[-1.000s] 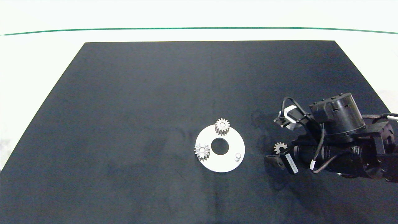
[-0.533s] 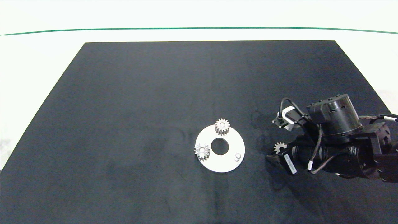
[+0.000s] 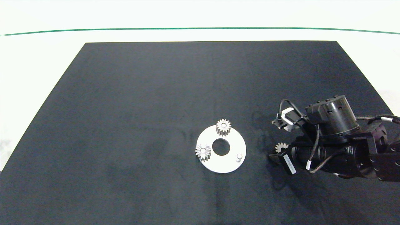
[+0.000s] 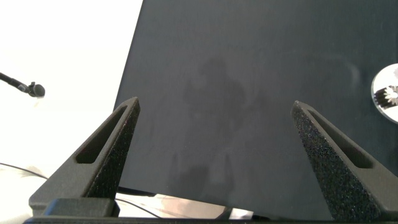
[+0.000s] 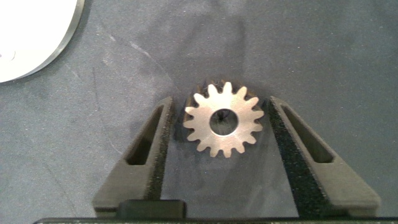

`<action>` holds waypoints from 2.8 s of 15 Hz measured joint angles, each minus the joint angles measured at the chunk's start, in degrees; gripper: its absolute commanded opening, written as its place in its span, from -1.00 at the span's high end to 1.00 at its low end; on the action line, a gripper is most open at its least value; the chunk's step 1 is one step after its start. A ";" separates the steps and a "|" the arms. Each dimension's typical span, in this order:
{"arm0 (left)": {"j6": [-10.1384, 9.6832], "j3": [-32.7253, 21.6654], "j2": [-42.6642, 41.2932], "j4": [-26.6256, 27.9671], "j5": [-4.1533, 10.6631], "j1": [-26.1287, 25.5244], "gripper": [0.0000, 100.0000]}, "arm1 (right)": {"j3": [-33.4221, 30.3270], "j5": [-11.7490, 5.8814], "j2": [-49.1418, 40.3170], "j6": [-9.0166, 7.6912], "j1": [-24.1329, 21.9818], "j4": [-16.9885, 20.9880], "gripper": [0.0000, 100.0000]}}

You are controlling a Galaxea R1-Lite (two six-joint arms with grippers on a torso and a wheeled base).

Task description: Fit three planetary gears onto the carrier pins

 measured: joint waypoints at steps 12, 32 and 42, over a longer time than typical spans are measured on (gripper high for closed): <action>0.11 -0.50 0.07 0.17 0.02 0.01 -1.00 | -0.61 -0.09 -0.22 0.16 0.00 0.35 0.37; 0.13 0.06 -0.15 0.52 0.00 -0.27 -1.00 | -11.34 -0.39 -7.39 4.02 11.61 16.21 0.92; 0.22 -0.38 -0.15 0.52 0.00 -0.35 -1.00 | -13.54 -4.33 -2.10 2.95 17.20 15.65 0.92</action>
